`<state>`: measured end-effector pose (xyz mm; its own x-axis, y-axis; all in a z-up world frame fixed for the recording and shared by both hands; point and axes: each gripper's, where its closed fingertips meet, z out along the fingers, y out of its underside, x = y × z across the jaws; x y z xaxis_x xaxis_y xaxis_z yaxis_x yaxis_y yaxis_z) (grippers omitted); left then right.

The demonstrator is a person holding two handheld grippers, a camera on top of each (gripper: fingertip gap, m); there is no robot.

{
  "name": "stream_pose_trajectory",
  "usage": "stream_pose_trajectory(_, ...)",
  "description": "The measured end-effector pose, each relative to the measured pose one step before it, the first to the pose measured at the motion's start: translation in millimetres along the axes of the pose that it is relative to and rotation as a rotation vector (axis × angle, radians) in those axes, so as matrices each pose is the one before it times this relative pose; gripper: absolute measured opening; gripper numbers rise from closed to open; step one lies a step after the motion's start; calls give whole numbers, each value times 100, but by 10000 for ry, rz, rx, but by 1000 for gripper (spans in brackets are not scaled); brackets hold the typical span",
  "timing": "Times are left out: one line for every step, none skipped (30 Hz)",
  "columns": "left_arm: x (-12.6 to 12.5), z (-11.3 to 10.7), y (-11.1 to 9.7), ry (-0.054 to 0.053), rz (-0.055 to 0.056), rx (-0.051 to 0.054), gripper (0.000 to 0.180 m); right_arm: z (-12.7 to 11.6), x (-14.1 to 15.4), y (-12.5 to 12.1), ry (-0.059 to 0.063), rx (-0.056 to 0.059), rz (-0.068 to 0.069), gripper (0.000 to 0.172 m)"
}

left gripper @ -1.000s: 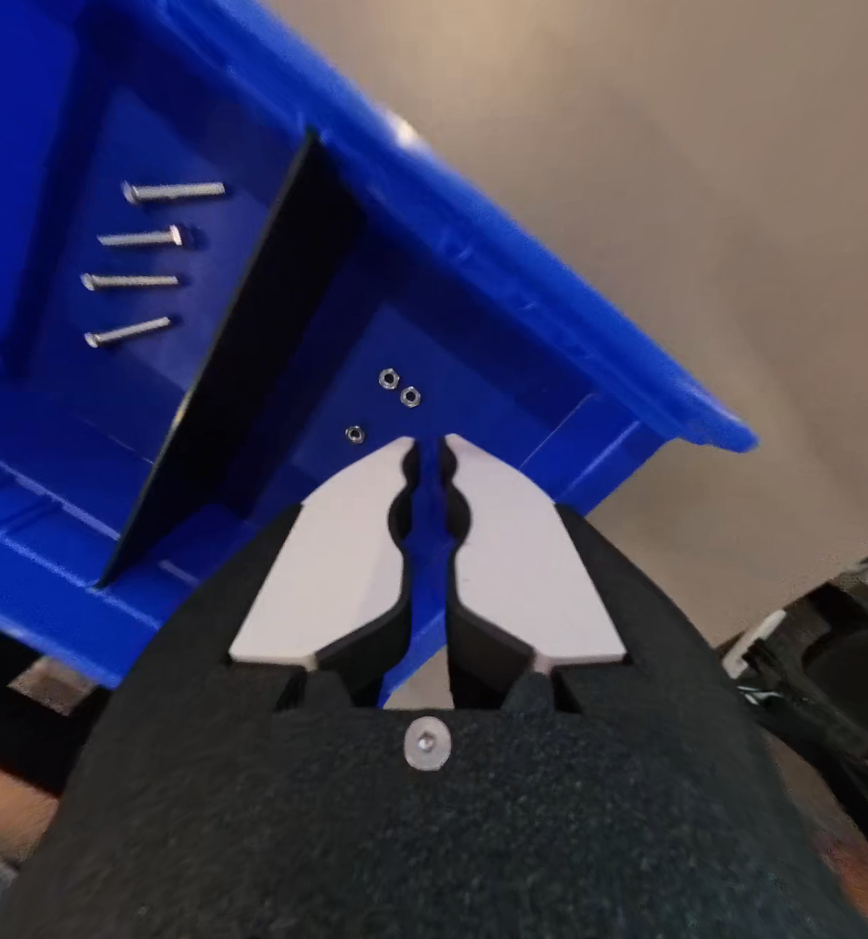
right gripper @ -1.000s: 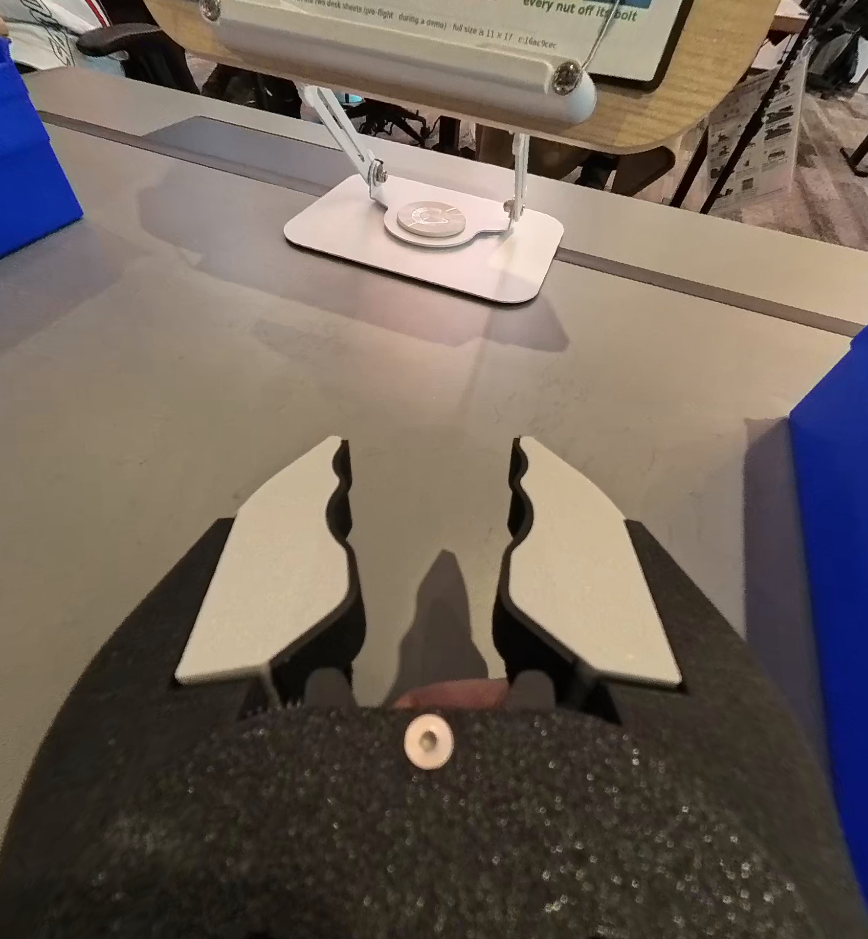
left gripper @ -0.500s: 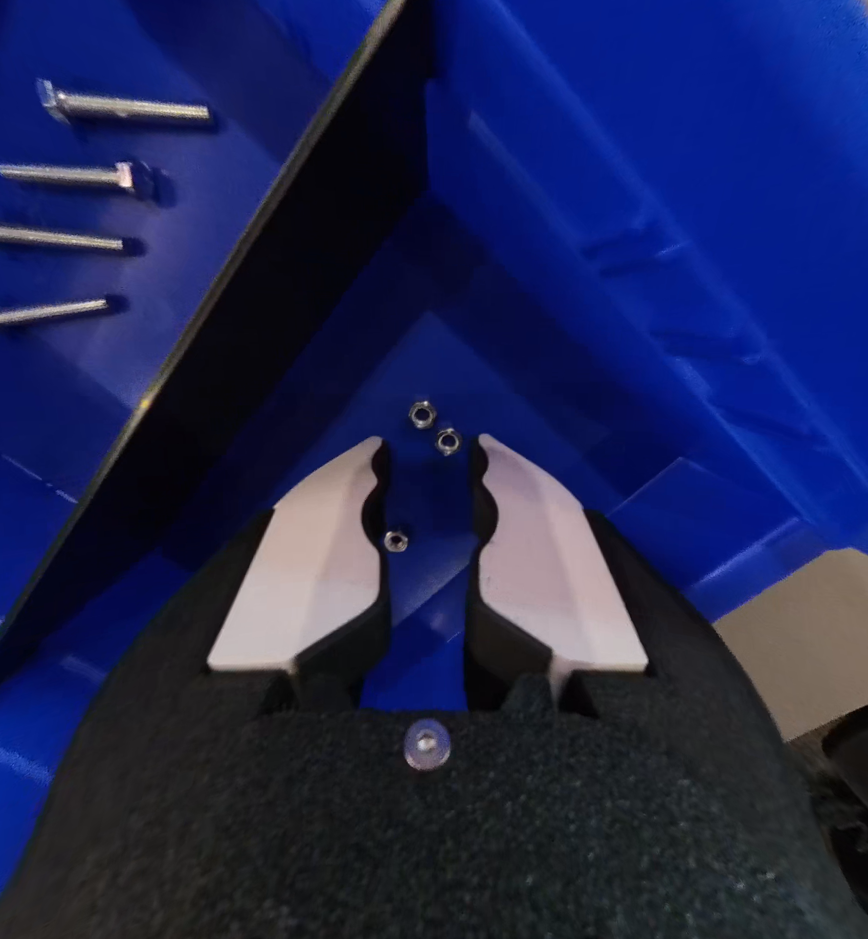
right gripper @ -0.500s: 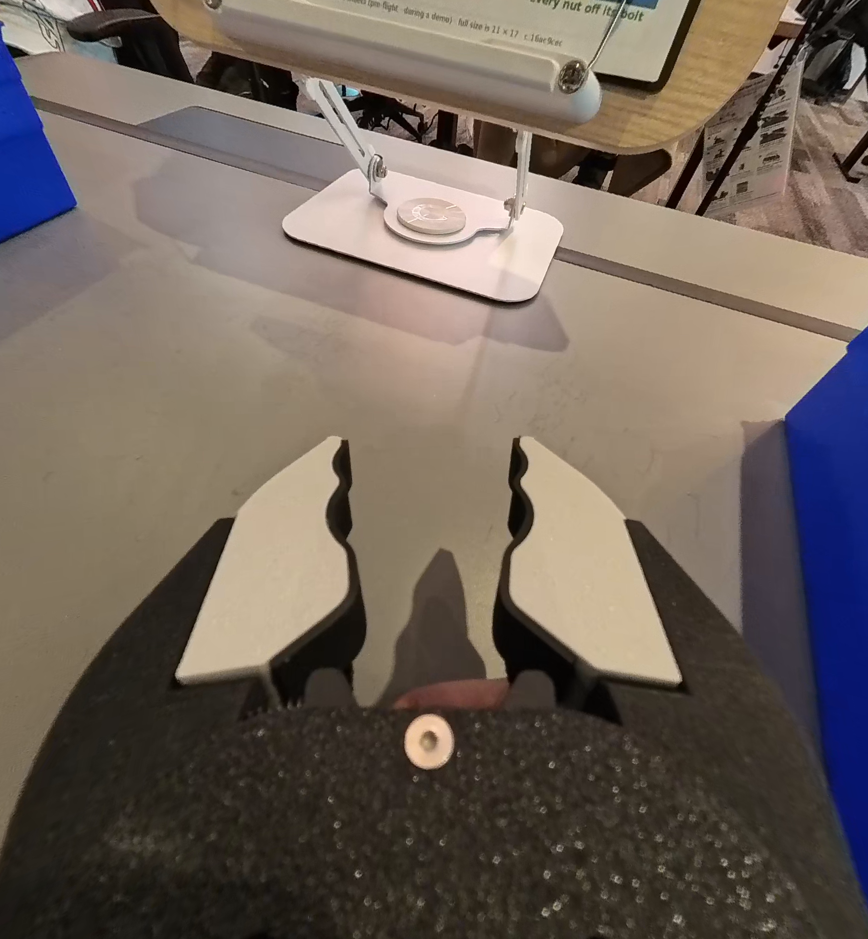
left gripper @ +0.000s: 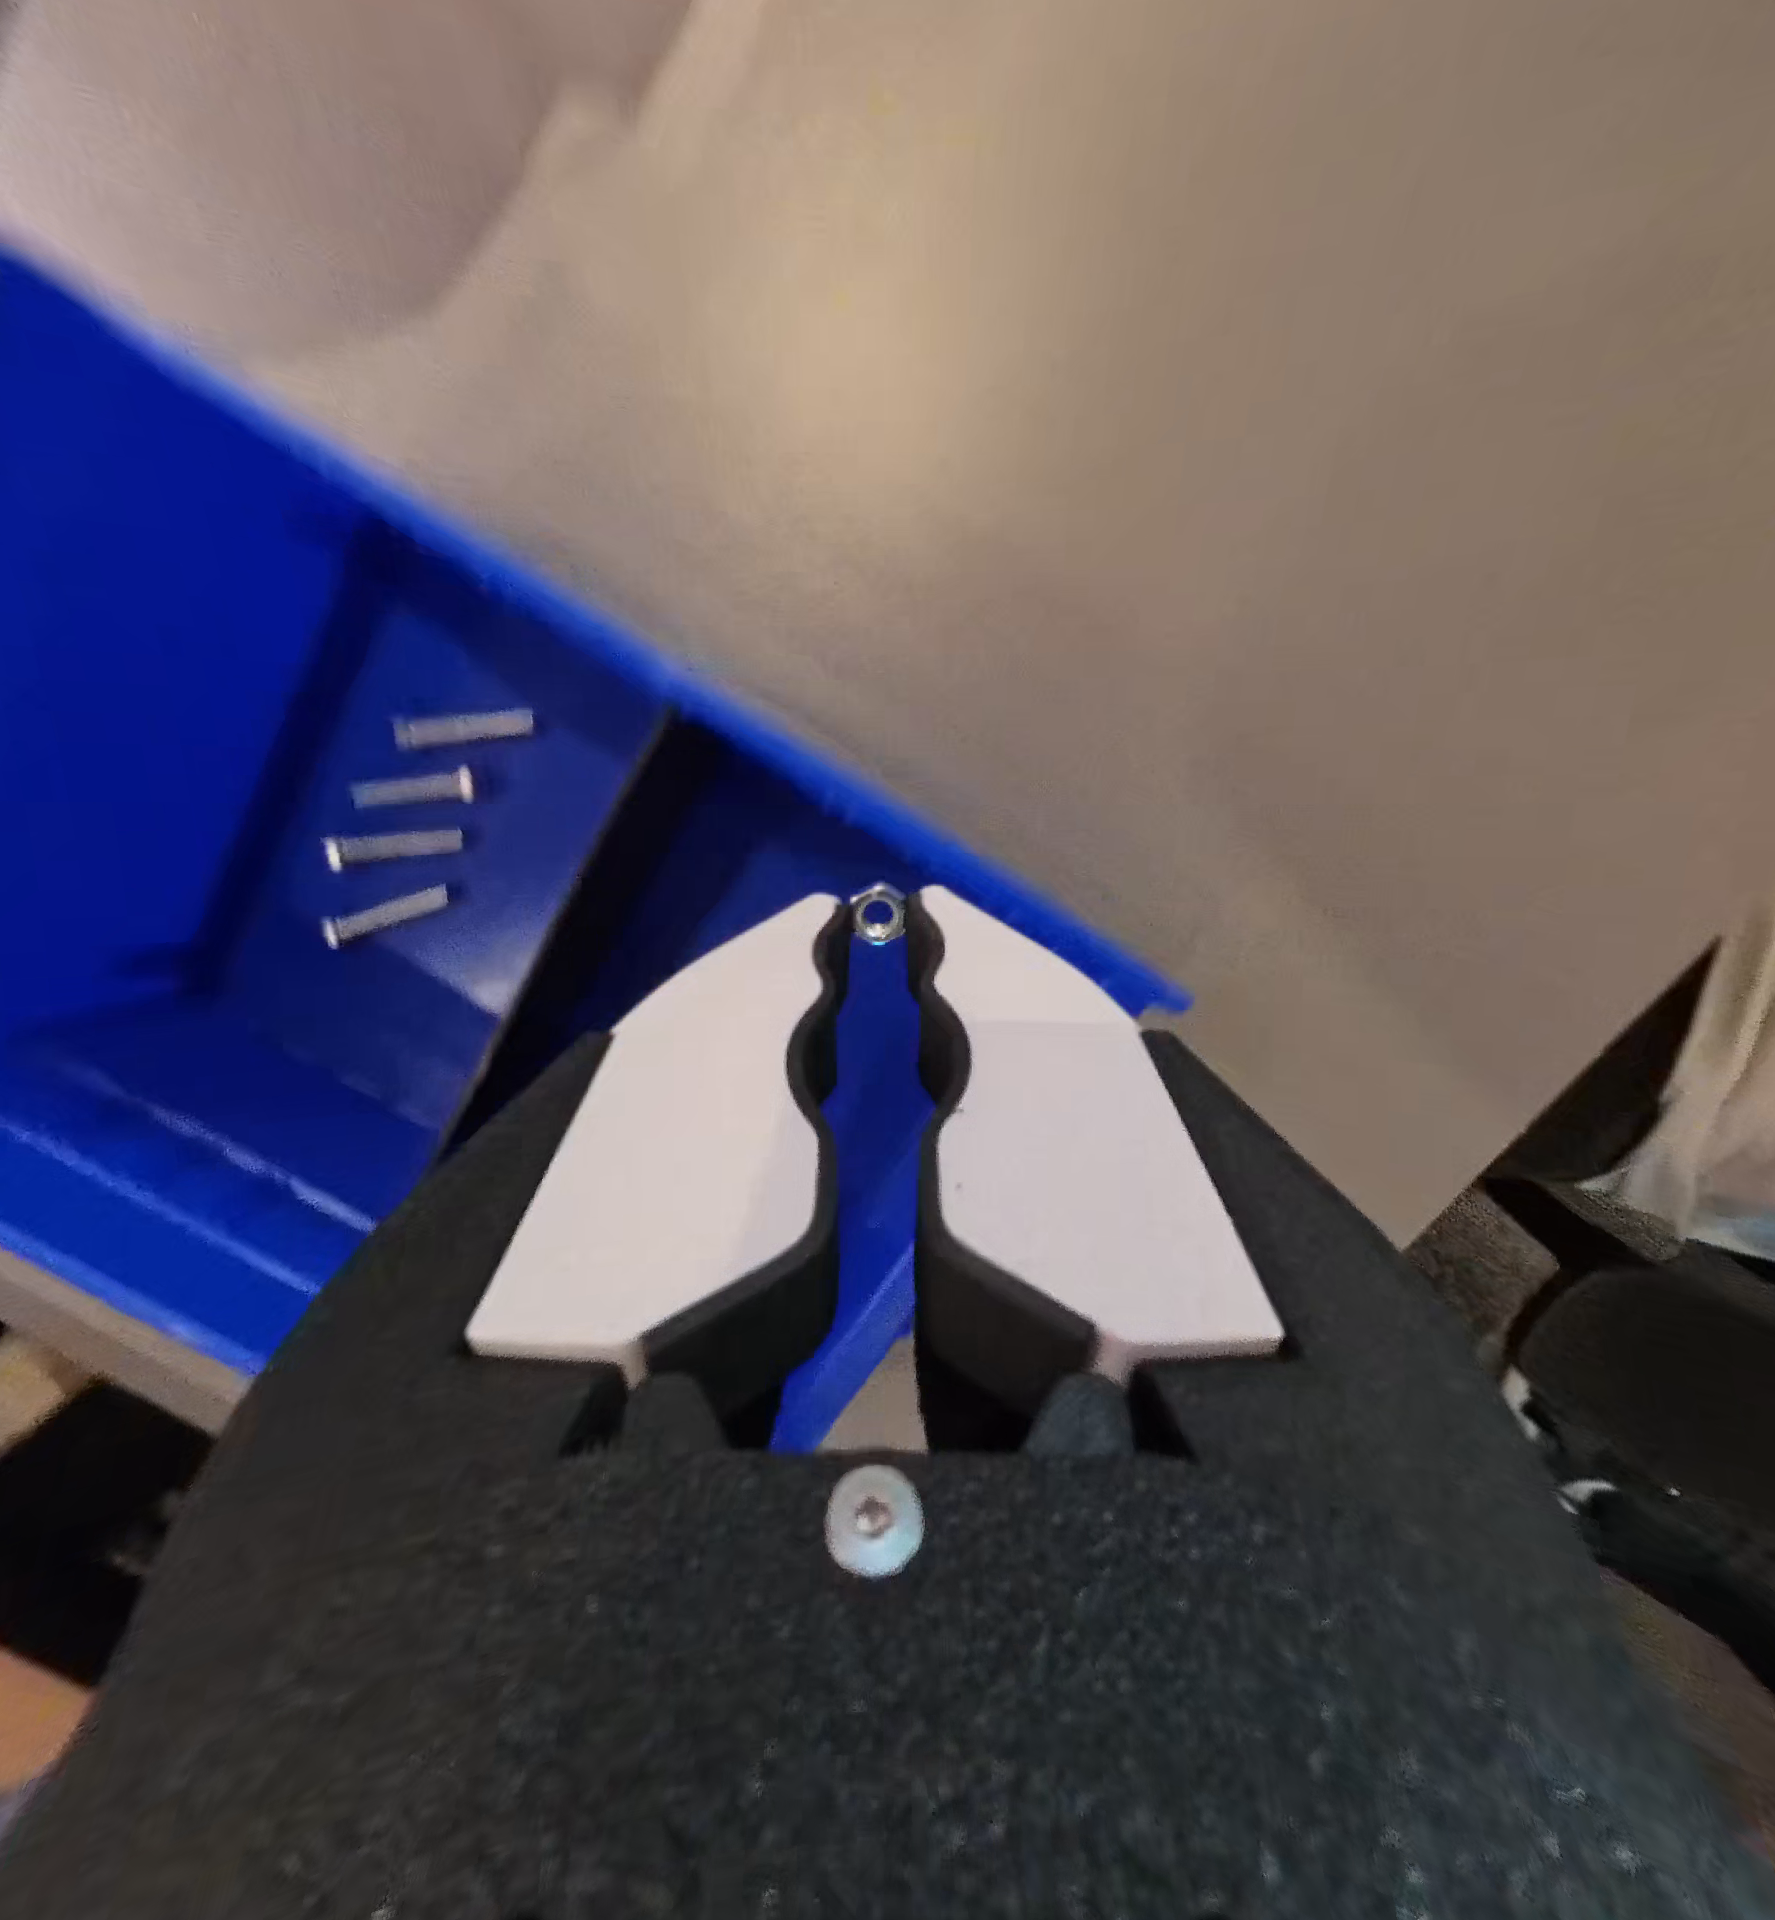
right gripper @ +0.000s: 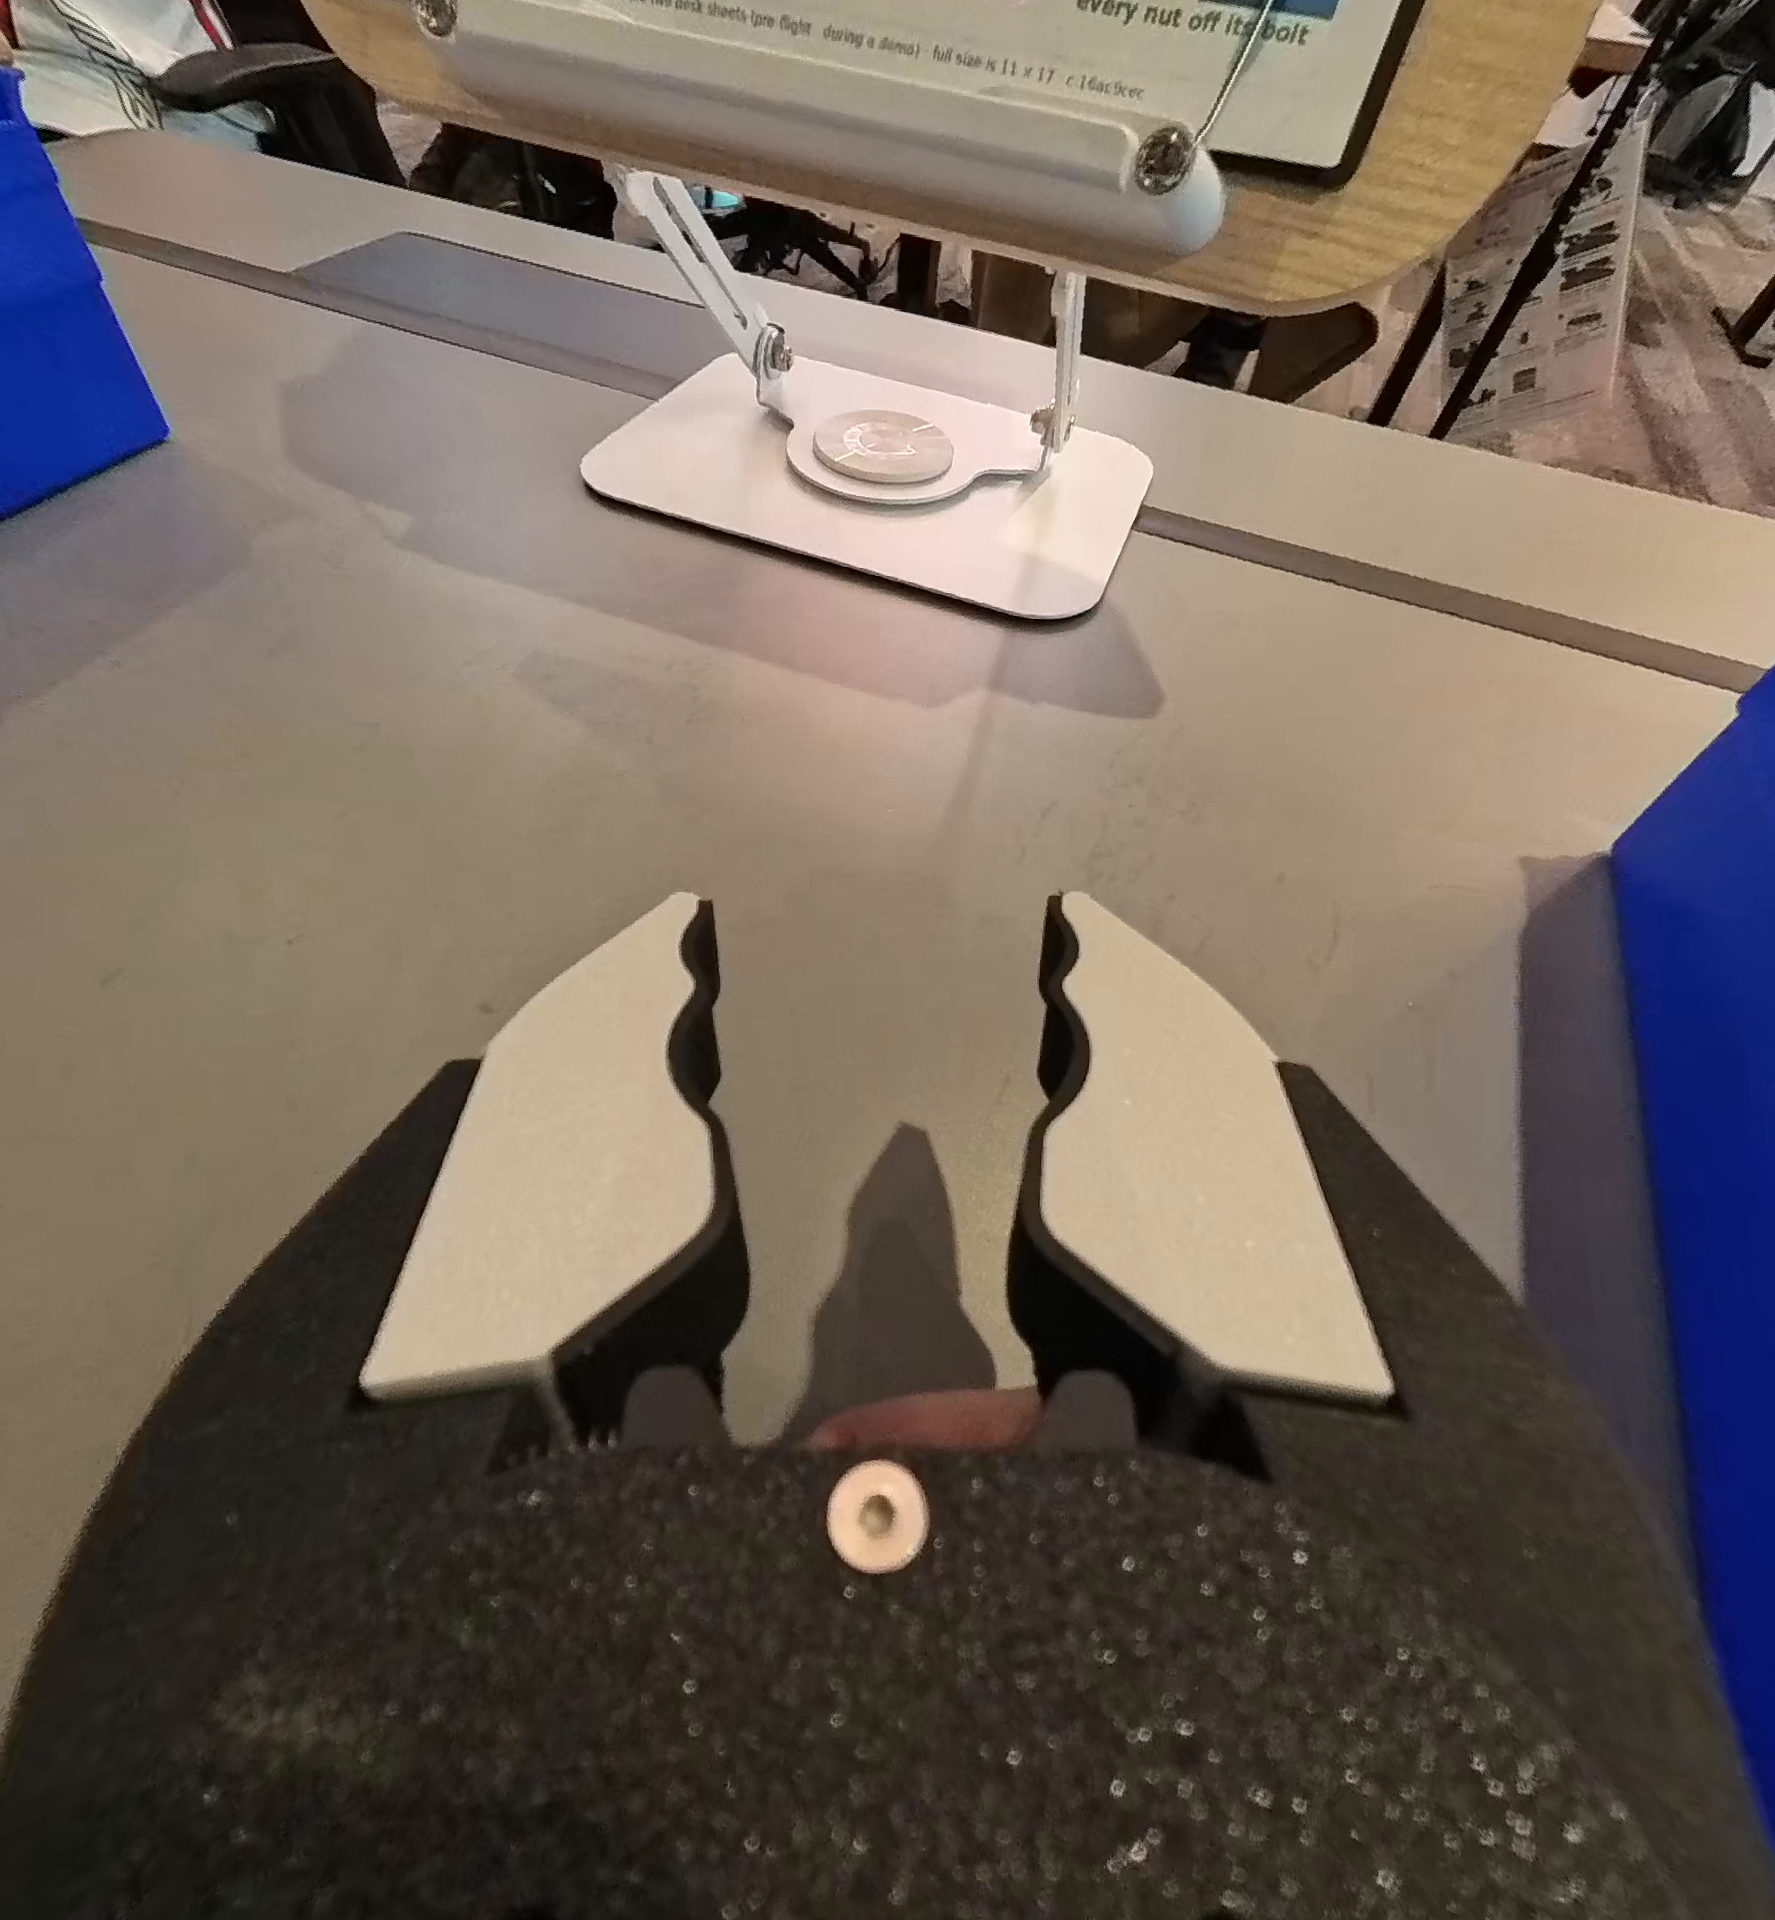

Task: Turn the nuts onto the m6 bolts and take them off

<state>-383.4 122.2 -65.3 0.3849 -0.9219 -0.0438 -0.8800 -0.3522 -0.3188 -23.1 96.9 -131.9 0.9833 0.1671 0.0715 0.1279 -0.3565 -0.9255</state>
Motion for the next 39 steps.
stream_pose_trajectory(918, -616, -1987, 145, 351, 231, 10, -51, 48, -43, -5, 48, 47, 59)
stream_pose_trajectory(864, -51, -2000, 122, 372, 112, 10, -49, 31, -49, -12, 41, 47, 59)
stream_pose_trajectory(720, 502, -1954, 68, 384, -1, 10, -31, 51, -43, -7, 29, 49, 59)
stream_pose_trajectory(587, 985, -1910, 71, 367, -90, 10, -28, 17, -47, -23, 30, 40, 59)
stream_pose_trajectory(429, 1389, -1885, 69, 325, -139, 10, -44, 6, -76, -27, 41, 31, 59)
stream_pose_trajectory(228, 1683, -1858, 54, 250, -165, 10, -33, -20, -91, -28, 49, 9, 59)
stream_pose_trajectory(81, 1856, -1804, 74, 174, -190, 10, -60, -4, -123, -2, 68, -14, 59)
stream_pose_trajectory(-34, 1897, -1770, 85, 126, -158, 10, -75, -22, -162, 6, 87, -37, 59)
stream_pose_trajectory(-11, 1855, -1722, 175, 42, -112, 10, -81, -61, -146, -8, 81, -51, 59)
stream_pose_trajectory(-38, 1743, -1597, 208, -12, -105, 10, -74, -66, -145, -12, 67, -46, 58)
stream_pose_trajectory(-177, 1586, -1407, 113, -5, -98, 10, -84, -49, -125, 8, 70, -39, 58)
stream_pose_trajectory(-151, 1408, -1092, 111, 4, -162, 10, -74, -52, -91, -13, 66, -19, 58)
stream_pose_trajectory(-125, 1214, -813, 87, 5, -204, 10, -77, -83, -45, -50, 35, -12, 58)
stream_pose_trajectory(-157, 1004, -564, 42, 12, -219, 10, -61, 19, 24, 4, 6, -10, 58)
stream_pose_trajectory(-97, 808, -386, 57, 15, -193, 10, -68, -5, 35, -16, -1, 0, 58)
stream_pose_trajectory(-100, 592, -357, 47, 13, -82, 10, -82, 17, 8, -17, 21, 31, 58)
stream_pose_trajectory(-81, 442, -257, 62, -5, -36, 10, -75, -20, -36, -31, 40, 61, 57)
stream_pose_trajectory(-112, 354, -77, 53, -21, -69, 10, -58, -105, -52, -79, 47, 67, 57)
stream_pose_trajectory(-172, 283, 74, 9, -25, -99, 10, -49, -63, -45, -33, 37, 39, 57)
stream_pose_trajectory(-174, 243, 160, -11, -13, -113, 10, -9, -54, 9, -16, 3, -1, 57)
stream_pose_trajectory(-140, 195, 129, -10, -6, -65, 10, 31, -87, 39, -13, -20, -35, 57)
stream_pose_trajectory(-14, 159, 101, 48, -8, -30, 10, 33, -46, 53, 18, -34, -62, 57)
stream_pose_trajectory(-50, 110, 87, 8, -3, -16, 10, 32, -46, 42, 21, -26, -72, 57)
stream_pose_trajectory(-25, 102, 89, 0, 3, -14, 10, 22, -45, 39, 11, -19, -54, 57)
stream_pose_trajectory(37, 112, 80, 28, 11, -18, 10, 17, -31, 36, 1, -22, -20, 57)
stream_pose_trajectory(15, 120, 48, 0, 7, 7, 10, 10, -33, 26, -19, -8, 12, 57)
stream_pose_trajectory(-1, 132, 31, -11, 12, 5, 10, 24, -15, 24, -21, -8, 30, 56)
stream_pose_trajectory(-50, 108, -24, -39, 18, 42, 10, 19, 34, 40, -4, -20, 36, 57)
stream_pose_trajectory(-51, 3, -135, -22, -13, 124, 10, 32, 28, 46, -13, -19, 31, 56)
stream_pose_trajectory(20, 13, -18, 30, -22, 40, 10, 33, 18, 42, -20, -26, 35, 57)
stream_pose_trajectory(18, -44, 43, 15, -10, 23, 13, 8, 27, 14, -11, -13, 33, 56)
stream_pose_trajectory(-1, -150, 152, -10, 1, 1, 20, -5, 9, -31, -13, 12, 19, 56)
stream_pose_trajectory(29, -430, 197, -18, -3, 90, 23, 6, -17, -17, -22, 5, 15, 56)
stream_pose_trajectory(50, -785, 204, -17, -42, 218, 23, -5, -21, -23, -17, 4, 13, 56)
stream_pose_trajectory(55, -1230, 254, -79, -79, 353, 23, 1, -57, 0, -30, -1, 11, 56)
stream_pose_trajectory(218, -1691, 239, -86, -83, 547, 24, -5, -68, 15, -28, 6, 11, 56)
stream_pose_trajectory(346, -2144, 276, -136, -101, 706, 25, -24, -66, -9, -28, 5, 6, 56)
stream_pose_trajectory(241, -2569, 343, -325, -185, 826, 25, -25, -85, -34, -36, 19, 1, 56)
stream_pose_trajectory(164, -2875, 481, -436, -260, 895, 25, -37, -92, -40, -42, 28, -6, 56)
